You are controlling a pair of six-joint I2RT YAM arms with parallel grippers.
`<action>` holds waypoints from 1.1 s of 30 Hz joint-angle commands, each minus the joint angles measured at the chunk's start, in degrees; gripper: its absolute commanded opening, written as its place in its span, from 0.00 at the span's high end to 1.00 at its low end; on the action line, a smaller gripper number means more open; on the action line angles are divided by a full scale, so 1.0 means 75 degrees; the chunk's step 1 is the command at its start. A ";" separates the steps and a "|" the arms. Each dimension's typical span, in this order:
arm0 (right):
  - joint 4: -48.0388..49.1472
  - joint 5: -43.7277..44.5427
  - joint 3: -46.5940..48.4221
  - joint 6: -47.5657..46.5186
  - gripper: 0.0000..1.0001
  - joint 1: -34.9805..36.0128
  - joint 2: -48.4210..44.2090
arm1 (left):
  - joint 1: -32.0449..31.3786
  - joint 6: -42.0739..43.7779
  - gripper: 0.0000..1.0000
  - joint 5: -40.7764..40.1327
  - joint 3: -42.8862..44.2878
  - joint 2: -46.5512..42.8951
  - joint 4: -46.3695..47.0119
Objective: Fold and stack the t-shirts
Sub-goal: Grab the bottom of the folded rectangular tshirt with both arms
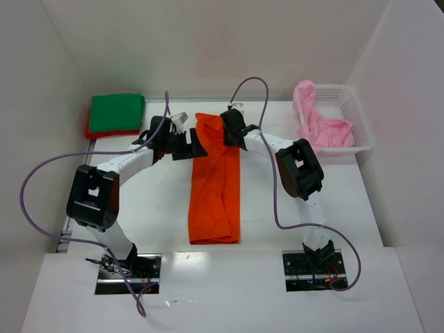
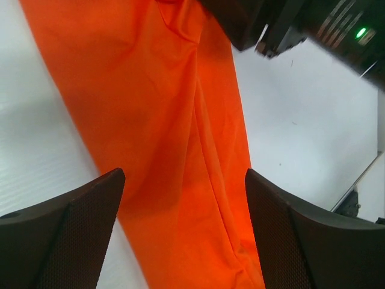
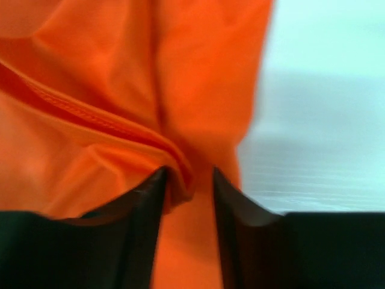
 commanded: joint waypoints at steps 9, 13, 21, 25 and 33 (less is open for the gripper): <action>0.0860 -0.0431 -0.0319 -0.0361 0.34 -0.0161 -0.1593 | -0.0396 0.0458 0.09 0.0175 0.0301 0.0456 0.0286; 0.0992 -0.1926 0.0418 -0.1332 0.23 -0.0161 -0.1150 | -0.0396 0.0294 0.09 0.0093 0.0219 0.0527 0.0286; 0.0804 -0.2907 0.1812 -0.1839 0.17 -0.0161 0.0407 | -0.0396 0.0224 0.09 -0.0141 0.0078 0.0527 0.0145; 0.0466 -0.2837 0.2352 -0.2119 0.18 -0.0161 0.0970 | -0.0396 0.0060 0.11 -0.0223 0.0008 0.0690 -0.0006; 0.0230 -0.2626 0.3103 -0.2331 0.30 -0.0161 0.1534 | -0.0536 0.0130 0.25 -0.0072 0.0008 0.0855 -0.0148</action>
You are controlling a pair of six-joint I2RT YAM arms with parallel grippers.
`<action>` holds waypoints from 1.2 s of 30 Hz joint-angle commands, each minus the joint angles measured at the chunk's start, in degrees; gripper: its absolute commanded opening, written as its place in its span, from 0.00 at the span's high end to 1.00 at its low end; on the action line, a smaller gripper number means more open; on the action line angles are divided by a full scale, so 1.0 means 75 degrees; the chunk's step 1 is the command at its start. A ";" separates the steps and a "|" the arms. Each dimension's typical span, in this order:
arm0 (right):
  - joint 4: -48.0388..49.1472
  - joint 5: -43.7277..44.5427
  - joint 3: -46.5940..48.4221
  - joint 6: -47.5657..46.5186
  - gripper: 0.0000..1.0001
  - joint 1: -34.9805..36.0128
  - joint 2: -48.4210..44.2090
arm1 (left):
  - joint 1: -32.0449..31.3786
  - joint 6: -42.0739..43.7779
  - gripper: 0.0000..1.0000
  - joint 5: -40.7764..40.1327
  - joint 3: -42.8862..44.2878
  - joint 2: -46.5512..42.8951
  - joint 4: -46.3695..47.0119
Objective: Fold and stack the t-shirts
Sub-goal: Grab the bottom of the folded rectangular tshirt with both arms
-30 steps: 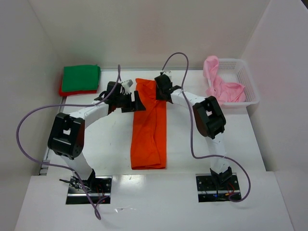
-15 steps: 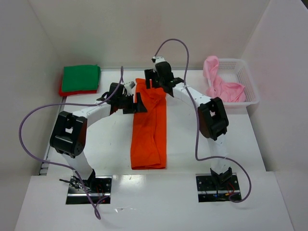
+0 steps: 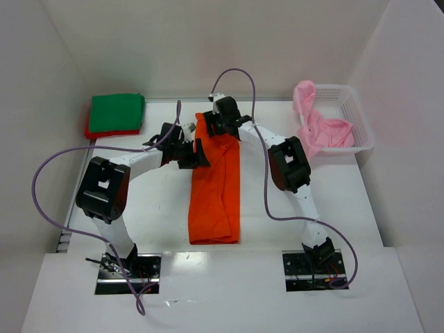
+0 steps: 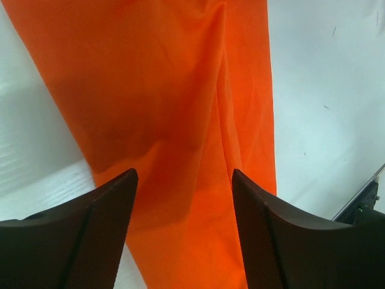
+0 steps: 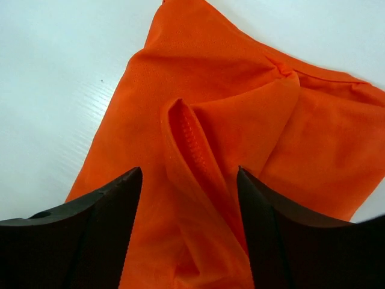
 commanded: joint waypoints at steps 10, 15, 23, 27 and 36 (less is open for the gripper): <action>-0.0129 0.0220 0.1027 -0.0262 0.76 0.0029 0.0324 | -0.0093 0.0037 0.39 0.0206 -0.0212 0.0015 -0.0078; -0.0130 0.0290 0.1027 -0.0262 0.88 -0.0042 0.0324 | -0.0163 0.0037 0.39 0.0206 -0.0282 0.0086 -0.0078; -0.0060 0.0290 0.0864 -0.0180 0.44 -0.0182 0.0113 | -0.0163 -0.0034 0.39 0.0206 -0.0352 0.0086 -0.0078; 0.0011 -0.0096 0.0771 -0.0110 0.38 -0.0182 0.0043 | -0.0163 -0.0034 0.39 0.0206 -0.0352 0.0086 -0.0078; -0.0095 -0.0671 0.0934 -0.0110 0.52 -0.0182 0.0254 | -0.0163 0.0037 0.39 0.0206 -0.0423 0.0155 -0.0078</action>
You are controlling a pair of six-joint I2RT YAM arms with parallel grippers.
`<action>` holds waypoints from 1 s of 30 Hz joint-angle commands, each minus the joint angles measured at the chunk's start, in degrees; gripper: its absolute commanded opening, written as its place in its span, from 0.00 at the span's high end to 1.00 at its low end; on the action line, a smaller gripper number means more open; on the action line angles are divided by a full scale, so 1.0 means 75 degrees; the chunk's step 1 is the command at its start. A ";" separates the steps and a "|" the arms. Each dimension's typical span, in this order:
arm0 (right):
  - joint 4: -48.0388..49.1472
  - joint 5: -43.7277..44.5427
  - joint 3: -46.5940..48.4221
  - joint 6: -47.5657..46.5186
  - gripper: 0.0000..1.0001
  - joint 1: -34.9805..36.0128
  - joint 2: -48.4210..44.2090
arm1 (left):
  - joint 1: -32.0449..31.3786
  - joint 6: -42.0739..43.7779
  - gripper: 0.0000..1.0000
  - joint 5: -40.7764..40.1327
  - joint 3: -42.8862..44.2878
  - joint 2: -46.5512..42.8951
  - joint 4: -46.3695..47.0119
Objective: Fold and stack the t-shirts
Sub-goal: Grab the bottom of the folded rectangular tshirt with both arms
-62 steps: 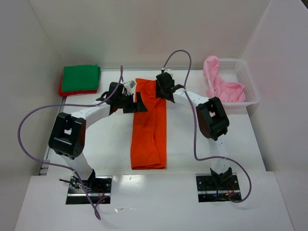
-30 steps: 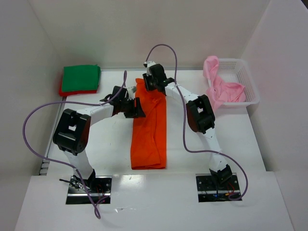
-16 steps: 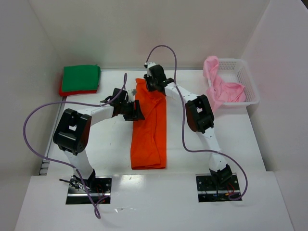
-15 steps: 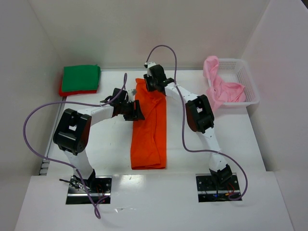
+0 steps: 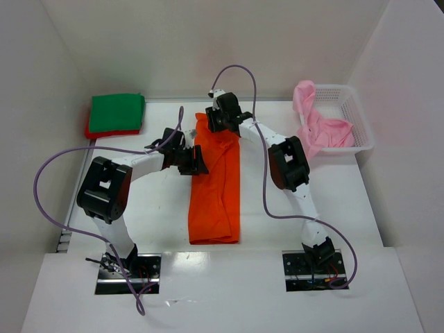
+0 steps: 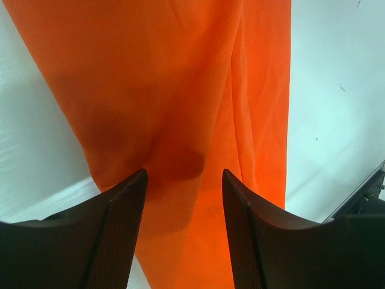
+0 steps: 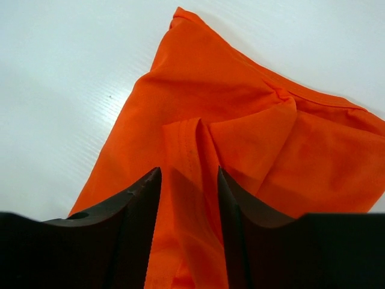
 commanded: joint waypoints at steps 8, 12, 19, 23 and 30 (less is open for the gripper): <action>-0.0096 -0.0315 0.0413 -0.0069 0.65 -0.0034 0.0244 | -0.0029 0.0037 0.39 0.0157 -0.0099 0.0112 0.0015; -0.0236 -0.0233 0.0577 -0.0140 0.80 -0.0034 0.0314 | -0.0029 0.0037 0.39 0.0157 -0.0099 0.0183 0.0014; -0.0400 0.0294 0.0660 -0.0034 0.99 -0.0337 0.0046 | -0.0029 0.0037 0.39 0.0157 -0.0099 0.0253 -0.0056; -0.0156 0.0481 0.0086 0.0142 0.99 -0.0572 -0.0458 | -0.0029 0.0037 0.39 0.0157 -0.0029 0.0335 -0.0056; 0.0174 0.0727 -0.0734 0.0282 0.99 -0.0854 -0.0998 | -0.0029 0.0037 0.39 0.0157 -0.0029 0.0476 -0.0056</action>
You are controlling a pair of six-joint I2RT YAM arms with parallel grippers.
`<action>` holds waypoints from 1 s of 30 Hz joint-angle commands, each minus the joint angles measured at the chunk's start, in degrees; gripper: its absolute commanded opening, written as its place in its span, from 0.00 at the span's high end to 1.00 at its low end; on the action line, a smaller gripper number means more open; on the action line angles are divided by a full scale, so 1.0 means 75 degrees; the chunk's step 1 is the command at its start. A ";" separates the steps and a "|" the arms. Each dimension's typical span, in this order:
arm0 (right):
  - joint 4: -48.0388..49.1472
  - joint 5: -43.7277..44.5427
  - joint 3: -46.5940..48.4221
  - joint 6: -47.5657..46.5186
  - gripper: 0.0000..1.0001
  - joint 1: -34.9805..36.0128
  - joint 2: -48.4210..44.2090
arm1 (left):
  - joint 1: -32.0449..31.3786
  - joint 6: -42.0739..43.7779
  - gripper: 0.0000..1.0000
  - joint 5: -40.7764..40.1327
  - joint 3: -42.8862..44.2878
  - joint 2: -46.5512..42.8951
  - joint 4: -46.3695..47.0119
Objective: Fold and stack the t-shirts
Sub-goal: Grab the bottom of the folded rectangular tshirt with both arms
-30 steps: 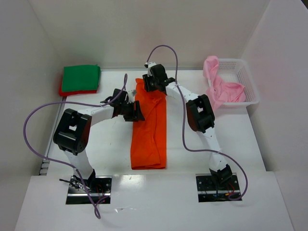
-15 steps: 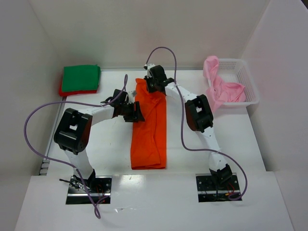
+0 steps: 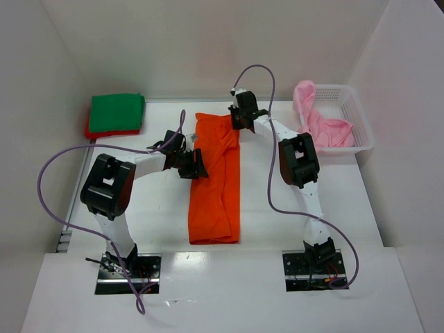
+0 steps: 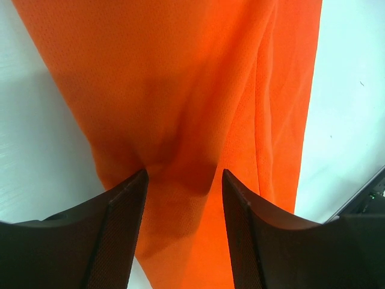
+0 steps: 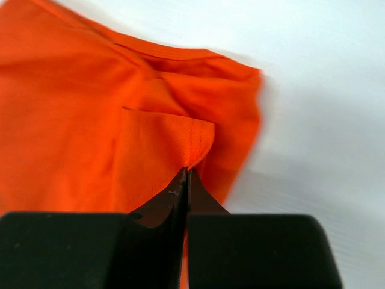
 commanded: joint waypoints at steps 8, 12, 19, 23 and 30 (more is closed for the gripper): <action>0.0697 0.0379 -0.0641 0.0265 0.66 -0.0041 -0.0894 | -0.0100 0.0037 0.39 0.0128 0.0000 0.0211 0.0049; 0.0697 0.0379 -0.0641 0.0417 0.51 -0.0041 -0.0964 | -0.0100 0.0037 0.39 0.0128 0.0000 0.0211 0.0049; 0.1035 0.0368 -0.1529 0.0652 0.36 -0.0111 -0.1795 | -0.0100 0.0107 0.37 0.0046 0.0000 0.0141 -0.0021; 0.1318 0.0204 -0.2211 0.0722 0.60 -0.0111 -0.2439 | -0.0100 0.0026 0.37 -0.0107 -0.0081 -0.0105 -0.0103; 0.1119 -0.0277 -0.2691 0.1143 0.94 -0.0111 -0.2827 | -0.0100 0.0025 0.21 -0.0388 -0.0409 -0.1450 -0.0396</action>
